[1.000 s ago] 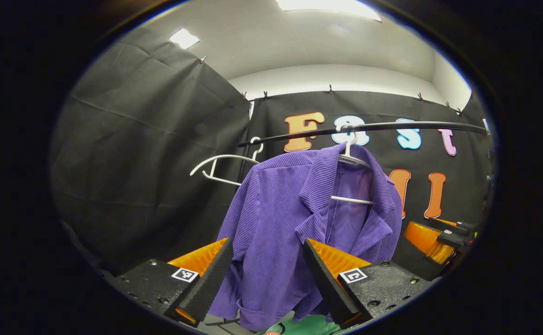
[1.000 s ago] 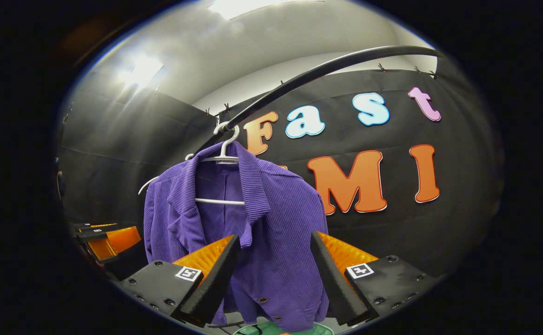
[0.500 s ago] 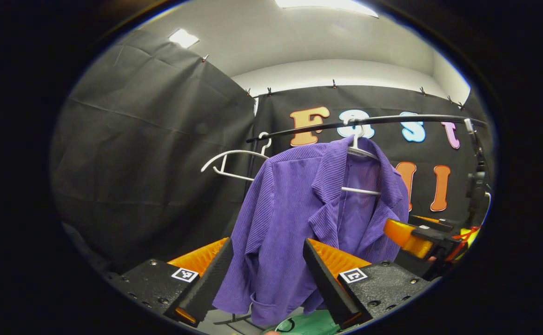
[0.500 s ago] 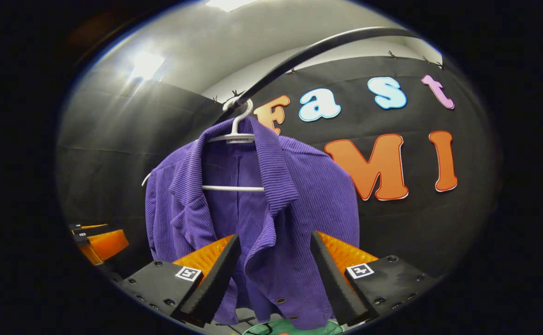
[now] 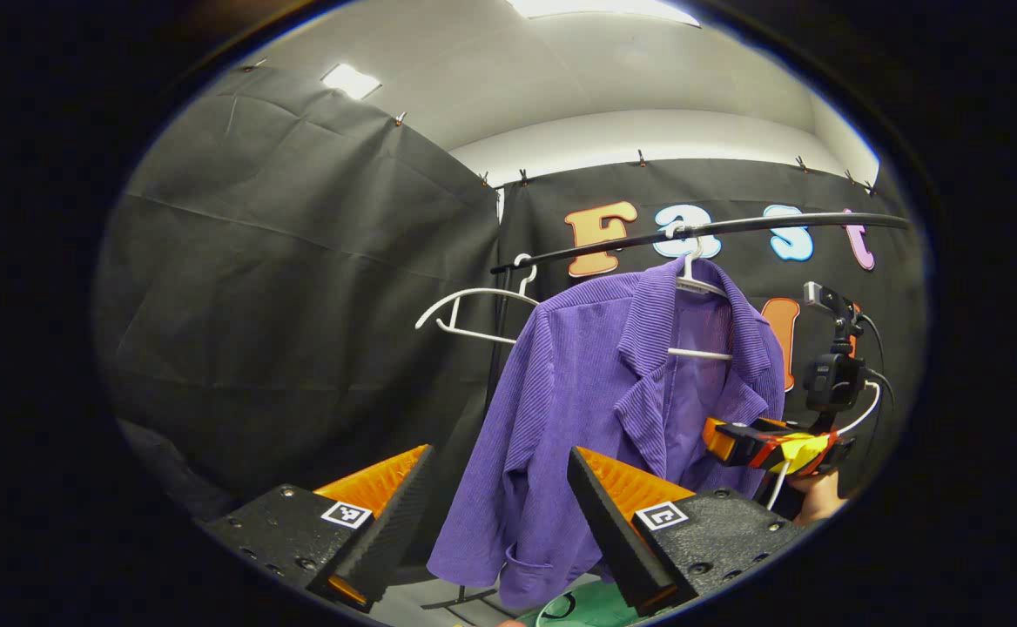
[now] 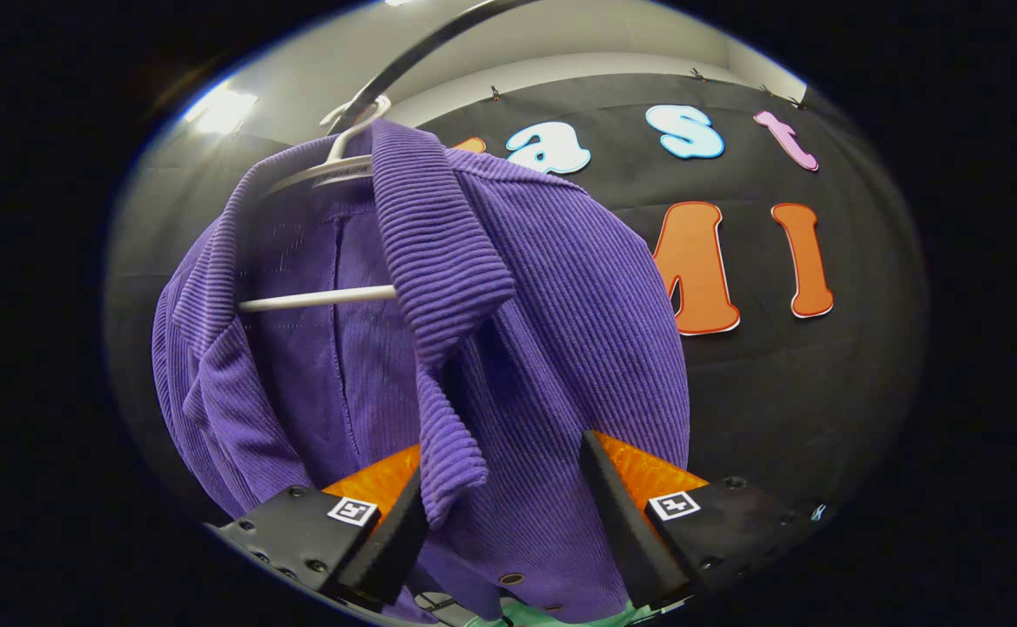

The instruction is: Grasp the clothes on the hanger with both hands and then place them into the laundry hamper below.

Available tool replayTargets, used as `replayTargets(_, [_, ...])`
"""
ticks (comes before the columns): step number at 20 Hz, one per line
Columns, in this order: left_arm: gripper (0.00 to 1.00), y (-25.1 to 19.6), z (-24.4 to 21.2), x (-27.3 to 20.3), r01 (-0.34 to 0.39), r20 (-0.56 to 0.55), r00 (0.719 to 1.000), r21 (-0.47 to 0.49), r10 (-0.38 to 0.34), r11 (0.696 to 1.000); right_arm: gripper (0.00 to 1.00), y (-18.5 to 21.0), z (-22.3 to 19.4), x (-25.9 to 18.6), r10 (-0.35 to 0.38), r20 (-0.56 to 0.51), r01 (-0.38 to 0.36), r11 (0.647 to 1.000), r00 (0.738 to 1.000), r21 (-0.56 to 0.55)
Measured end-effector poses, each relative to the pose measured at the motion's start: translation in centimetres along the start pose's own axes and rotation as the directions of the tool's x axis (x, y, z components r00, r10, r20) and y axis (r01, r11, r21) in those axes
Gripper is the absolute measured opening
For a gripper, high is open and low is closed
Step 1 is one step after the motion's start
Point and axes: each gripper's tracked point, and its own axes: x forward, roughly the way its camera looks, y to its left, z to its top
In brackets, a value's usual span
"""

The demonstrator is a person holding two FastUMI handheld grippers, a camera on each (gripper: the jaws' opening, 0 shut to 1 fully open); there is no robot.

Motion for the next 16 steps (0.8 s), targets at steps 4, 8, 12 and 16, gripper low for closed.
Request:
replayTargets(4, [0.95,-2.1,-0.2,1.7,0.053,0.004,0.999,-0.013,-0.053,0.999,0.18,-2.1,2.1,-2.0,0.038,0.037,-0.038,0.999,0.999,-0.006])
replayTargets(8, [0.92,-7.8,-0.1,3.9,0.199,-0.001,0.98,-0.111,-0.2,0.974,0.1,-4.1,6.6,-6.1,0.052,0.137,-0.052,0.999,0.989,-0.007])
replayTargets(12, [0.95,-14.5,0.5,6.9,0.333,0.048,0.943,-0.183,-0.33,0.925,0.1,-4.5,10.8,-10.1,0.078,0.237,-0.062,0.995,0.968,-0.075])
replayTargets(16, [0.95,-16.7,-1.4,11.7,0.262,0.07,0.965,-0.142,-0.254,0.955,0.1,-3.7,11.6,-12.0,0.112,0.267,-0.083,0.99,0.957,-0.118])
